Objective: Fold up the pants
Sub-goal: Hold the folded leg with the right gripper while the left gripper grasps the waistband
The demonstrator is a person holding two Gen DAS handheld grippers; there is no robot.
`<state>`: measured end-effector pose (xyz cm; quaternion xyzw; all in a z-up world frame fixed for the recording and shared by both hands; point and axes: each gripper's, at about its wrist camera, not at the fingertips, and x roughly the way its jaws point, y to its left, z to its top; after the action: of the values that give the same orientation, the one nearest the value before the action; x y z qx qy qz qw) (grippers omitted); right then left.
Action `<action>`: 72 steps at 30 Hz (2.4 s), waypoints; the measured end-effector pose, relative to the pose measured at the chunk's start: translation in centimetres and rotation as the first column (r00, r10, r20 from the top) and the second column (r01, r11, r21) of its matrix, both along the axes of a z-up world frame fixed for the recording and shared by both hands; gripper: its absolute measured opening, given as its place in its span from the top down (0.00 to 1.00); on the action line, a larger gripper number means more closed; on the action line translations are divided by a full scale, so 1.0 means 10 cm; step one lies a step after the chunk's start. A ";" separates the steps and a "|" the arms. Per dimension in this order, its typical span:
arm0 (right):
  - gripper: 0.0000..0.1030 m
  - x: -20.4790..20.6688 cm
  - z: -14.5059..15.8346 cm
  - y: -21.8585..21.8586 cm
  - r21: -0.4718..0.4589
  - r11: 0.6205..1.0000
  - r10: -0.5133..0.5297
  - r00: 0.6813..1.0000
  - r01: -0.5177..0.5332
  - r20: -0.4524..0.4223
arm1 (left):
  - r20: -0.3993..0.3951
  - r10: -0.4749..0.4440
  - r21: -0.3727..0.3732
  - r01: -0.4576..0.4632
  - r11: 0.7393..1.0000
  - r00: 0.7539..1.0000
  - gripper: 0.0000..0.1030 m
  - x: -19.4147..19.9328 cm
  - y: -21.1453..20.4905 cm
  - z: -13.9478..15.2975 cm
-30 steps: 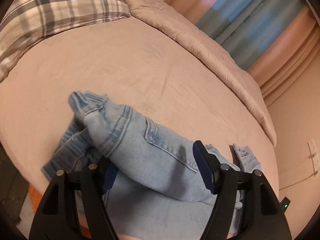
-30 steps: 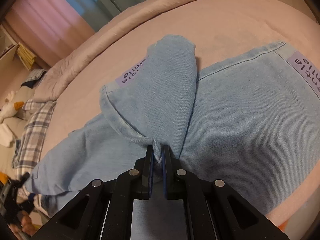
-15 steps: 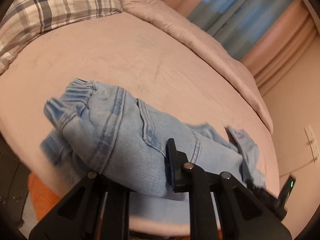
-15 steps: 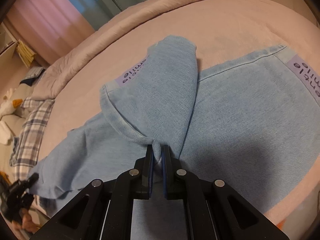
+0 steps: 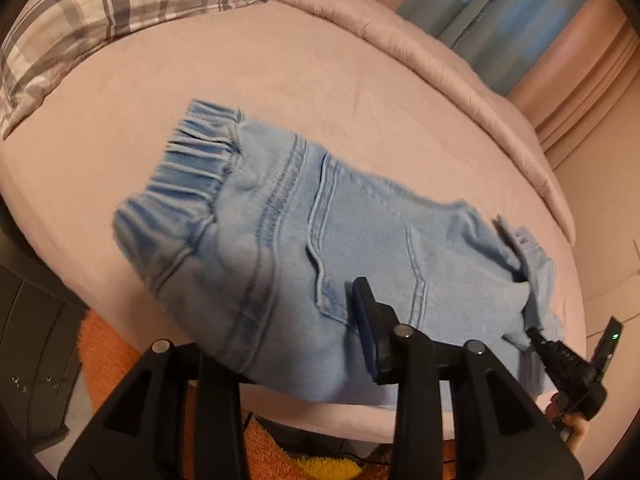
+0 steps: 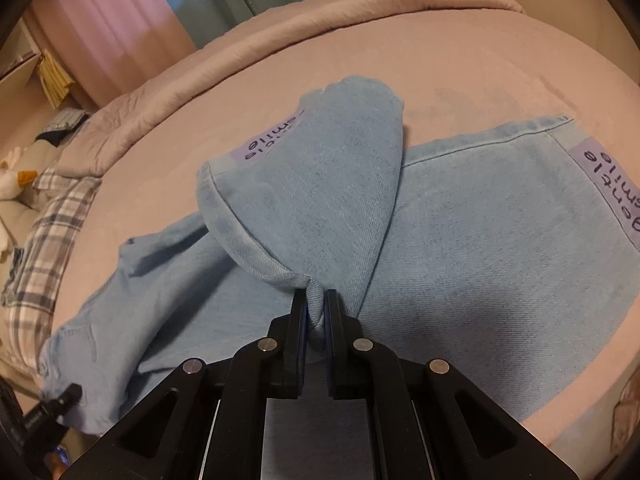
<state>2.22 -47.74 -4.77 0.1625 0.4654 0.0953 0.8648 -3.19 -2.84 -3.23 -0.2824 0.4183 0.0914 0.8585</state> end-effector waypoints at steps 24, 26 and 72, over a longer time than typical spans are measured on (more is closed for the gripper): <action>0.96 0.01 -0.02 0.01 -0.013 1.000 0.004 1.000 -0.004 0.006 | -0.036 0.072 -0.093 -0.075 0.993 0.997 0.62 0.06 0.45 -0.20; 0.96 0.00 -0.02 0.02 -0.018 1.000 0.003 1.000 -0.003 0.012 | -0.036 0.063 -0.096 -0.066 0.993 0.997 0.62 0.07 0.46 -0.23; 0.96 -0.02 -0.02 0.07 -0.046 0.999 -0.017 1.000 0.018 0.021 | -0.012 0.051 -0.086 -0.052 0.995 0.999 0.62 0.07 0.44 -0.26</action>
<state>2.06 -47.00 -4.99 0.1457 0.4569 0.0785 0.8740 -2.48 1.52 -5.82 -0.3294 0.4185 0.0967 0.8409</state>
